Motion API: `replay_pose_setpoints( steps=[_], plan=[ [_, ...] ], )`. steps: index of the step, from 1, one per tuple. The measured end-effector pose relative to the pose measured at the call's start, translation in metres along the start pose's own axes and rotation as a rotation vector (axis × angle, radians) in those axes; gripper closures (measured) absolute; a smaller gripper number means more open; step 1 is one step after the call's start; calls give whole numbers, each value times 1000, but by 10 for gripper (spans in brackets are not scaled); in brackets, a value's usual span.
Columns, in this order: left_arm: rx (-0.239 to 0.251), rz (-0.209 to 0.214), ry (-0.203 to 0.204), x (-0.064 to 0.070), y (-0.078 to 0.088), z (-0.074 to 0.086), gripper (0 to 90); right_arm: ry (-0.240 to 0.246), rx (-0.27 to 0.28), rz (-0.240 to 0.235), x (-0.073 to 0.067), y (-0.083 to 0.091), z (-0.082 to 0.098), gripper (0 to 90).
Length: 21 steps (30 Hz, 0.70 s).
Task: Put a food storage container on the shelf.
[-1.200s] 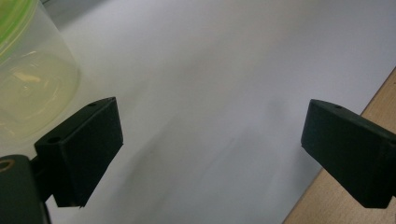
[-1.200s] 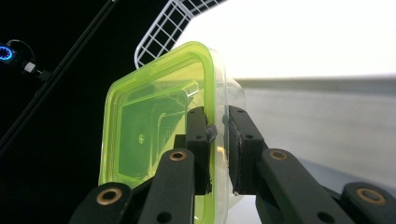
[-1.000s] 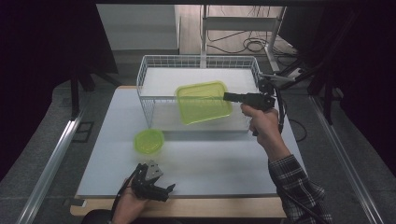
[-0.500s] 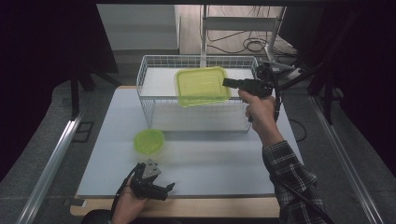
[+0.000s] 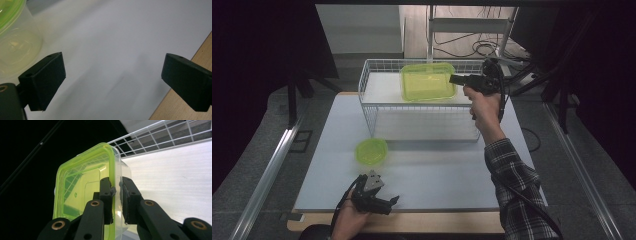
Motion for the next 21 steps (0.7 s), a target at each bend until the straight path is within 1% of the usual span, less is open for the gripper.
replay_pose_setpoints(
  steps=[2, 6, 8, 11, 15, 17, 19, 21],
  plan=[
    [0, 1, 1, 0, 0, 0, 51, -4, 4, 6, 1, -1, 0, 797],
    [0, 1, 0, 0, 0, 0, 51, -11, 9, 40, 7, -7, -2, 797],
    [0, 2, 0, 0, 0, 0, 51, -15, 10, 43, 8, -8, -2, 796],
    [-1, 3, 0, 1, 0, 0, 51, 1, 3, 61, 9, -11, -1, 795],
    [-5, 2, -4, 1, -1, 0, 50, 11, 9, 84, 9, -14, -2, 784],
    [-6, 3, -5, 1, 0, 0, 50, 38, 0, 109, 10, -16, -2, 767],
    [-8, 2, -6, 1, -1, 0, 50, 68, -6, 143, 11, -17, -2, 751],
    [-9, 3, -5, 1, -1, 1, 50, 70, -8, 146, 12, -18, -2, 750]
  ],
)
Point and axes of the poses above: each handheld gripper's, and its own axes: y roughly backward along the jaws, z roughly out of its underside, x roughly to its right, the point moved 6 cm from there along -y, roughly forward along the jaws, and after that the axes turned 2 degrees about x, right-handed, at the moved point
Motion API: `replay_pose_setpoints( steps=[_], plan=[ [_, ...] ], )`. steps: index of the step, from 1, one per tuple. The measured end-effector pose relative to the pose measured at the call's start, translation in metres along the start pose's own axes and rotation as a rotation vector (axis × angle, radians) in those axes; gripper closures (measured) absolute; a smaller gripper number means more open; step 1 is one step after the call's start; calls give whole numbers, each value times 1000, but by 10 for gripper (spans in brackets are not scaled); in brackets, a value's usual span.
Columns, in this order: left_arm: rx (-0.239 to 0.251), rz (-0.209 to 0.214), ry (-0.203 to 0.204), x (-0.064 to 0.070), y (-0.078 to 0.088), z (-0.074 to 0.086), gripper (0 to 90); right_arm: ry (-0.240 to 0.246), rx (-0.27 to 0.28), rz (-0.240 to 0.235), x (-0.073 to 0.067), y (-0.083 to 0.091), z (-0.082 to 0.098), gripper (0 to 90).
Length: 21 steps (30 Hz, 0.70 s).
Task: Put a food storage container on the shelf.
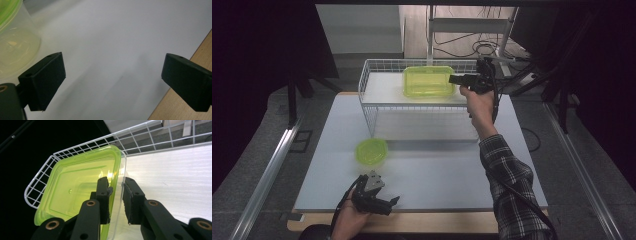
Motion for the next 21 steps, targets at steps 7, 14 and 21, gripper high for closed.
replay_pose_setpoints(
  steps=[7, 14, 21],
  plan=[
    [-5, 0, -3, 0, -1, 0, 49, 47, -14, 35, 2, -4, -1, 724],
    [-4, -4, -4, 0, 0, 0, 48, 81, -35, 49, 6, -7, -1, 609],
    [-2, -7, -6, 0, 0, 0, 46, 140, -39, 33, 1, -2, -2, 474]
  ],
)
Point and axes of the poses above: each handheld gripper's, and its own axes: y roughly backward along the jaws, z roughly out of its underside, x roughly to its right, the point moved 6 cm from there along -y, roughly forward along the jaws, and after that the axes turned 2 degrees about x, right-handed, at the moved point
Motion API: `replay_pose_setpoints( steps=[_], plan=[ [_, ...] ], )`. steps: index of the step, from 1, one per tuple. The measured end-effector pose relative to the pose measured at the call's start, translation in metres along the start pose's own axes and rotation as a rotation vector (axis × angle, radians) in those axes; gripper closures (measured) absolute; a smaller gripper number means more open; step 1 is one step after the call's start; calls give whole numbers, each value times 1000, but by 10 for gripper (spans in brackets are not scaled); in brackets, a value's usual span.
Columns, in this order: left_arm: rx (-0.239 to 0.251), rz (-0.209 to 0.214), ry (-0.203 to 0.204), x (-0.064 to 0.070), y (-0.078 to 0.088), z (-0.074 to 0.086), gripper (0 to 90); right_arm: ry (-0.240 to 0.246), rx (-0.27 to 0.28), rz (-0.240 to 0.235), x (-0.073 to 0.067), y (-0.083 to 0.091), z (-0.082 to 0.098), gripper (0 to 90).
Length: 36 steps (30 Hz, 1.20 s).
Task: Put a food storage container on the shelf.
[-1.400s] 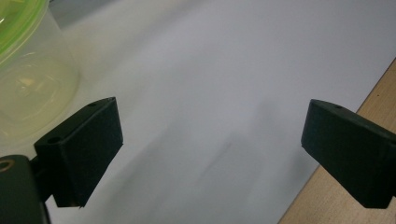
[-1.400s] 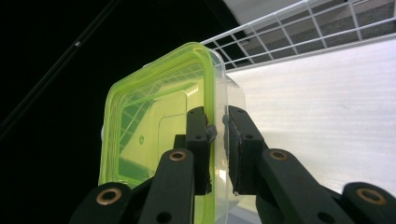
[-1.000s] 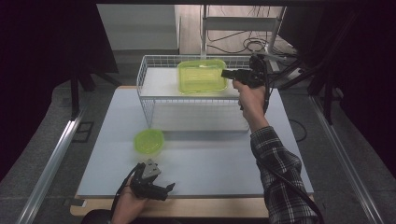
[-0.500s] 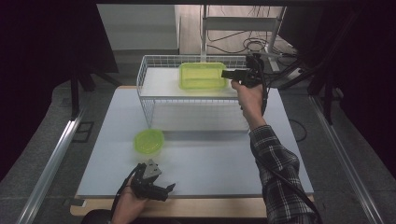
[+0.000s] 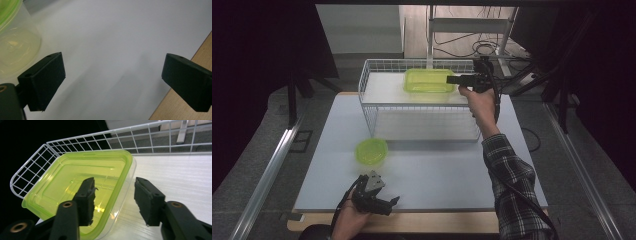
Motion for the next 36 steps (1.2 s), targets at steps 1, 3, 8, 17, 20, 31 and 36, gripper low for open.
replay_pose_setpoints(
  steps=[1, 3, 8, 17, 20, 31, 36],
  plan=[
    [0, 0, 0, 0, 0, 0, 46, 0, 0, 0, 0, 0, 0, 474],
    [2, -2, -2, 0, 0, 0, 45, 9, 0, -6, -1, 2, 0, 445],
    [4, -2, -1, 0, 0, 0, 43, 29, -3, -22, -4, 8, 1, 380],
    [2, -1, 0, 0, -1, 0, 41, 76, -18, -57, -10, 19, 10, 304],
    [0, -1, -2, 0, -1, 0, 41, 94, -18, -75, -14, 23, 13, 286],
    [1, -4, -1, 0, -1, 0, 41, 191, -40, -82, -26, 32, 34, 244],
    [-1, -4, -2, 0, -1, 0, 40, 215, -45, -78, -27, 34, 44, 230]
  ],
)
Point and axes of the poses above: each handheld gripper's, and its own axes: y roughly backward along the jaws, z roughly out of its underside, x roughly to its right, the point moved 6 cm from there along -y, roughly forward along the jaws, and after that the axes turned 2 degrees about x, right-handed, at the moved point
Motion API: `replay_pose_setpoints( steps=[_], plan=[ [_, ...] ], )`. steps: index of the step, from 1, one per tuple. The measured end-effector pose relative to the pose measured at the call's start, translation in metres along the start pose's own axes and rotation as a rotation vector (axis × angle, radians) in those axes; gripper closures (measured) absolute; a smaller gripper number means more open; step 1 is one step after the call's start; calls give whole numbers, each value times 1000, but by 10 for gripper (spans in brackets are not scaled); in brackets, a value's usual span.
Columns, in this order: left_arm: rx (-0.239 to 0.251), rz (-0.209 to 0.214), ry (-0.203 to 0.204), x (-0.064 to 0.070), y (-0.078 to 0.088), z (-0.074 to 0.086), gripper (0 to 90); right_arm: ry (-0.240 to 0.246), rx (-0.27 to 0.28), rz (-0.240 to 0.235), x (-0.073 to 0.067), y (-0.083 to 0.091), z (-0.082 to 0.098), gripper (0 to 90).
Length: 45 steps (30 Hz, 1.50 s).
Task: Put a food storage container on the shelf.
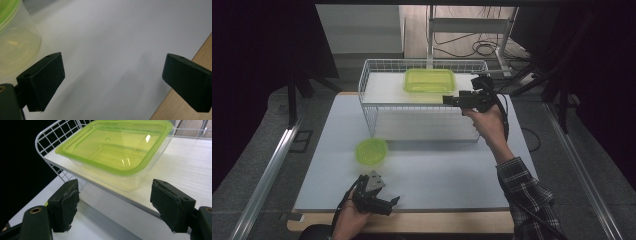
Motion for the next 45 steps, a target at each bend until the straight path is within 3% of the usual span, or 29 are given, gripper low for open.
replay_pose_setpoints(
  steps=[17, 45],
  plan=[
    [3, 2, 6, 0, 0, 0, 39, 75, -20, 17, -6, 11, 32, 198],
    [-7, 3, -2, 1, -1, 0, 39, 137, -108, -55, -15, 15, 112, 33]
  ],
)
Point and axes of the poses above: each handheld gripper's, and its own axes: y roughly backward along the jaws, z roughly out of its underside, x roughly to its right, the point moved 6 cm from there along -y, roughly forward along the jaws, and after that the axes turned 2 degrees about x, right-handed, at the moved point
